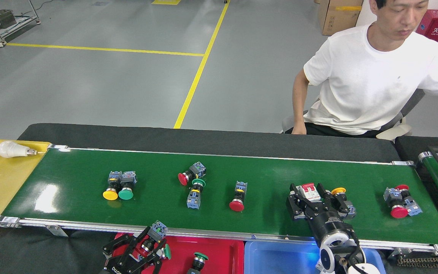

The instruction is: Pick switch part from conveyor to tray

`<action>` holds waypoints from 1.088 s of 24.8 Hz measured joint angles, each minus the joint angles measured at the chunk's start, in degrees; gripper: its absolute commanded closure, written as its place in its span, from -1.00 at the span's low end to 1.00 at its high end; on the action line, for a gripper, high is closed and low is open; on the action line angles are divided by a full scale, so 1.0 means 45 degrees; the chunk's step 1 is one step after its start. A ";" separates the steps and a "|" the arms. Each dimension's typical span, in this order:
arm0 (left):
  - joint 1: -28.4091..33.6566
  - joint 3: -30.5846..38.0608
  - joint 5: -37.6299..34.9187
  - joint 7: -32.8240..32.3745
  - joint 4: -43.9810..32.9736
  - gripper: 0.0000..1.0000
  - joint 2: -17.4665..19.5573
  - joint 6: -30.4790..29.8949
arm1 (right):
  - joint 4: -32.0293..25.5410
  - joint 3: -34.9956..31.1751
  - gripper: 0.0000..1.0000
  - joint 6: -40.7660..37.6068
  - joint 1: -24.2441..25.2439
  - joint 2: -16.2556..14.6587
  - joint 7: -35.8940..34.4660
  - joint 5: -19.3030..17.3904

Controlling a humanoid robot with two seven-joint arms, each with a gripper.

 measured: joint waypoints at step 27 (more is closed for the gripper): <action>-0.5726 0.4875 0.1820 -0.1016 0.8117 -1.00 0.0420 0.1174 | -0.4074 -0.0676 -0.97 -0.8444 0.3734 -0.1287 0.0143 -0.2111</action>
